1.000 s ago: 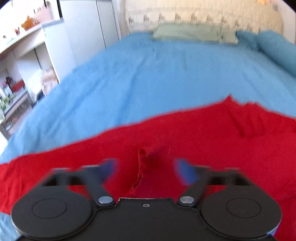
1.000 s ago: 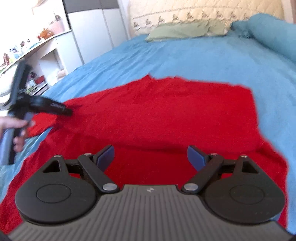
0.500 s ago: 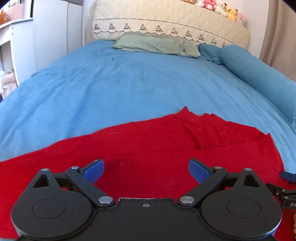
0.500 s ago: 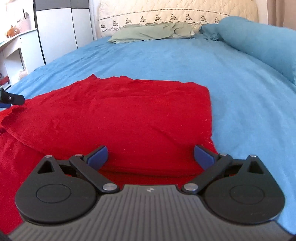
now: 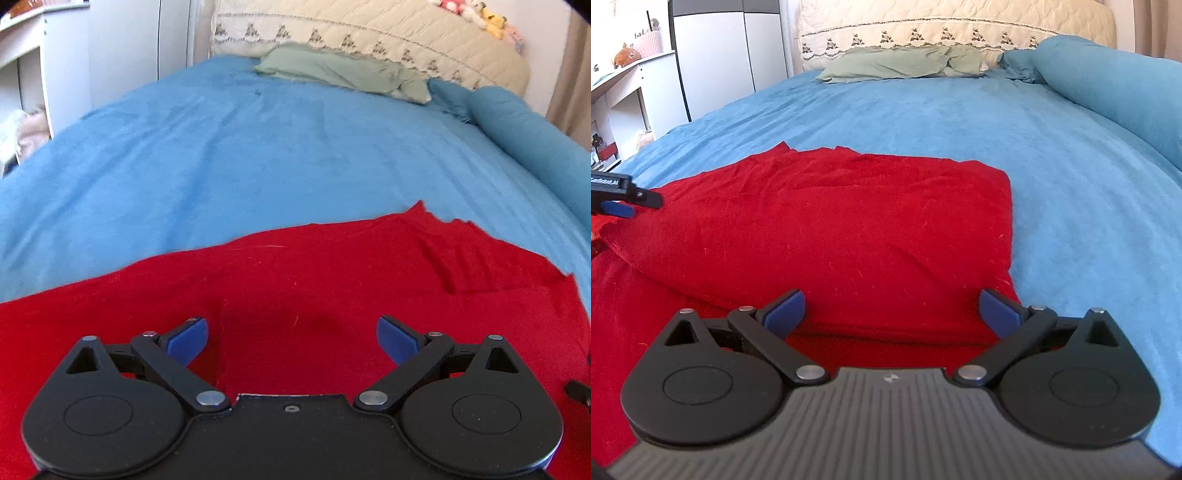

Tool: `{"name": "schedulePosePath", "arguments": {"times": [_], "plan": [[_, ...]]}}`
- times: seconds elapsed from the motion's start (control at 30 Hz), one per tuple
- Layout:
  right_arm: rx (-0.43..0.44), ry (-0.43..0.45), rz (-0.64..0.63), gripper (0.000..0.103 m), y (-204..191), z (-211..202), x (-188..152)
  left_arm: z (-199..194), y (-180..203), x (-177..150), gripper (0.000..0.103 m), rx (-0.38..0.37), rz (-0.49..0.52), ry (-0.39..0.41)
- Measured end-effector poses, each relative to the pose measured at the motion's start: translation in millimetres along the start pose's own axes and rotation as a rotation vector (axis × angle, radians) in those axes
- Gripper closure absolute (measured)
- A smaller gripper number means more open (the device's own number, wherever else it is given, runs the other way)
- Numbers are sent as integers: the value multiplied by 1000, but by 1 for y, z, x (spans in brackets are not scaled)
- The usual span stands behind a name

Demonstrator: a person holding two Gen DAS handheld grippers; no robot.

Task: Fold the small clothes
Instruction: 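Grasp the other sweater sleeve with the left gripper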

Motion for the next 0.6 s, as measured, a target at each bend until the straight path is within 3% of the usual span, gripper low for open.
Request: {"name": "schedulePosePath", "arguments": {"times": [0.1, 0.23, 0.33, 0.5, 0.6], "plan": [[-1, 19, -36, 0, -8, -13, 0, -30, 6, -20, 3, -65, 14, 47], [-1, 7, -156, 0, -23, -32, -17, -43, -3, -48, 3, -26, -22, 9], [-17, -10, -152, 0, -21, -41, -24, -63, -20, -56, 3, -12, -106, 22], [18, 29, -124, 0, -35, -83, -2, -130, -50, -49, 3, 36, -199, 105], [55, 67, -132, 0, -55, -118, 20, -182, -73, -38, 0, 118, -219, 186]]}}
Point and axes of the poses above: each gripper's, at about its wrist camera, not at the fingertips, and z roughly the way its jaws point, y to its right, x to its top, the point moved 8 cm from there along z, roughly the way its jaws point, and after that the axes turned 1 degree about -y, right-handed, at the moved point
